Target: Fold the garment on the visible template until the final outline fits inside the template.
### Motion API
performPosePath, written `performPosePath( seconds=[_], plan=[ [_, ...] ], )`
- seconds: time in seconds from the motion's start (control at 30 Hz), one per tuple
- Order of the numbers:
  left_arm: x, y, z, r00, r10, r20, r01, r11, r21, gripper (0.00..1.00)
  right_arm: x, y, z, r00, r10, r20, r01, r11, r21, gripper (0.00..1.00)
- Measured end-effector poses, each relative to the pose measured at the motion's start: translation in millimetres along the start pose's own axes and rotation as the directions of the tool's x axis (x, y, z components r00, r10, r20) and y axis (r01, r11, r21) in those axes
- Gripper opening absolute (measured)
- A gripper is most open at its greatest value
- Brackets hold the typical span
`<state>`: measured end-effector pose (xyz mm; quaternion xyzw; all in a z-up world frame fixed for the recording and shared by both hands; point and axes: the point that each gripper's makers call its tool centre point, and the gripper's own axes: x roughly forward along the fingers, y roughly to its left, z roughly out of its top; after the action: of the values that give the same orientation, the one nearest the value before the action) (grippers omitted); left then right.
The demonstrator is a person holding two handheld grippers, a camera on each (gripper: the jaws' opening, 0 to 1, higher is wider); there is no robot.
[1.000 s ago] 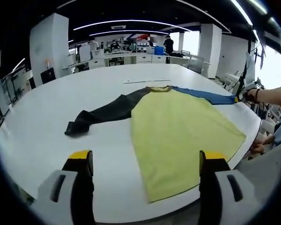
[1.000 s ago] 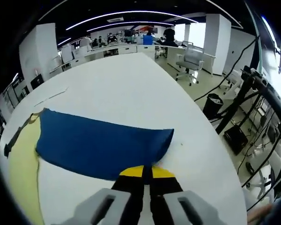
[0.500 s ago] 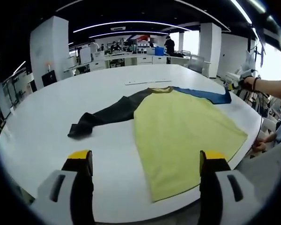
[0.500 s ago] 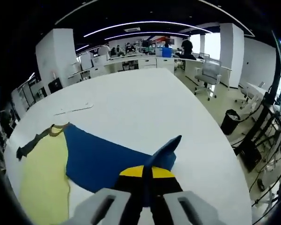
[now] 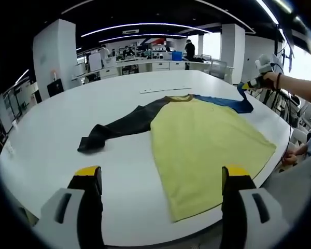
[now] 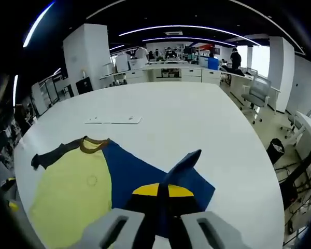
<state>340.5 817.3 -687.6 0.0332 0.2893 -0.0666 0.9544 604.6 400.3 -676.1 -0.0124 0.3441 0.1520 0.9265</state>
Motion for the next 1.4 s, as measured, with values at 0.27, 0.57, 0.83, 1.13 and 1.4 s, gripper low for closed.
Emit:
performPosePath(
  seconds=[0.27, 0.57, 0.83, 1.13, 1.4],
  plan=[
    [1, -0.5, 3.3, 1.0, -0.002, 0.01, 0.002, 1.0, -0.007, 0.94, 6, 44, 18.6, 0.997, 0.077, 0.022, -0.076, 0.996, -0.039, 0.0],
    [1, -1.1, 1.6, 1.0, -0.004, -0.002, 0.004, 1.0, 0.01, 0.94, 15, 90, 27.3, 0.989, 0.145, 0.012, -0.144, 0.987, -0.075, 0.0],
    [1, 0.6, 3.0, 1.0, 0.001, 0.004, -0.001, 1.0, 0.005, 0.94, 24, 127, 33.9, 0.98, 0.199, 0.011, -0.198, 0.978, -0.072, 0.0],
    [3, 0.1, 1.1, 1.0, 0.003, -0.006, -0.003, 1.0, 0.001, 0.93, 34, 161, 41.8, 0.972, 0.233, -0.003, -0.232, 0.968, -0.093, 0.0],
    [3, -2.6, 3.7, 1.0, -0.008, 0.008, 0.008, 1.0, -0.008, 0.92, 46, 195, 46.0, 0.965, 0.263, -0.024, -0.264, 0.956, -0.13, 0.0]
  ],
)
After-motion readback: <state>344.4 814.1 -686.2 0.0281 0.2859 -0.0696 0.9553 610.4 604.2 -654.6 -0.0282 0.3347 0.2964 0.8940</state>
